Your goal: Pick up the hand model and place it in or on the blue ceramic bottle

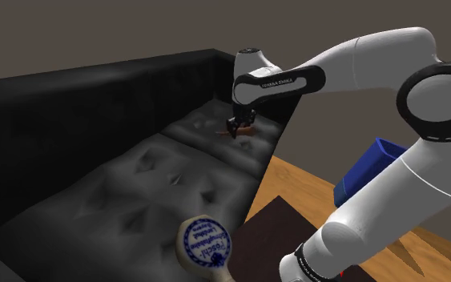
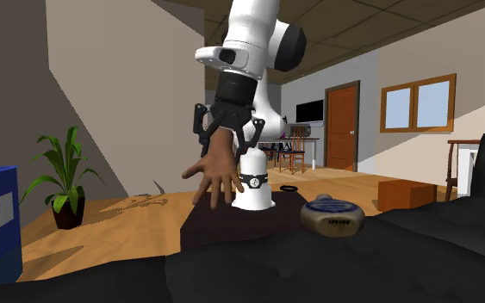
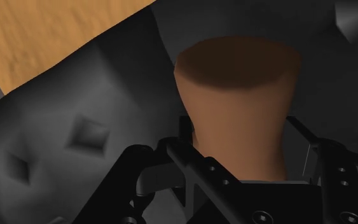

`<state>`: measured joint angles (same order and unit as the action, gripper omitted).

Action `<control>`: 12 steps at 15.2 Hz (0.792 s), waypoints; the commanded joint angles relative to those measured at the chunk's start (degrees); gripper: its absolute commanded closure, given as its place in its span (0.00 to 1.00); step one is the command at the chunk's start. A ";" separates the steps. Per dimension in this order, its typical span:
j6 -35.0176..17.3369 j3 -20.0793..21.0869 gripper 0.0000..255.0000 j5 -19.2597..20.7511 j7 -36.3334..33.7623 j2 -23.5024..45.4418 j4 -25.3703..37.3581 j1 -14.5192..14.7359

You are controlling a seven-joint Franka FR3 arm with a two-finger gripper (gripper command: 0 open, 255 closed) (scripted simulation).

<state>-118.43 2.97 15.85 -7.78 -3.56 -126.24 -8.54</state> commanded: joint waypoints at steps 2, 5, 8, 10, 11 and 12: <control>0.28 1.66 1.00 -0.76 -2.81 -4.10 -4.49 1.57; 0.87 3.58 1.00 -1.98 -5.70 -8.20 -8.68 3.34; 1.72 5.69 1.00 -3.61 -8.62 -12.06 -12.32 5.30; 2.42 7.20 1.00 -4.92 -10.59 -14.46 -14.42 6.73; 2.81 7.98 1.00 -5.62 -11.59 -15.60 -15.38 7.49; 3.21 8.78 1.00 -6.37 -12.61 -16.71 -16.27 8.26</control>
<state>-115.75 10.96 10.14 -19.35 -19.56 -142.10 -0.98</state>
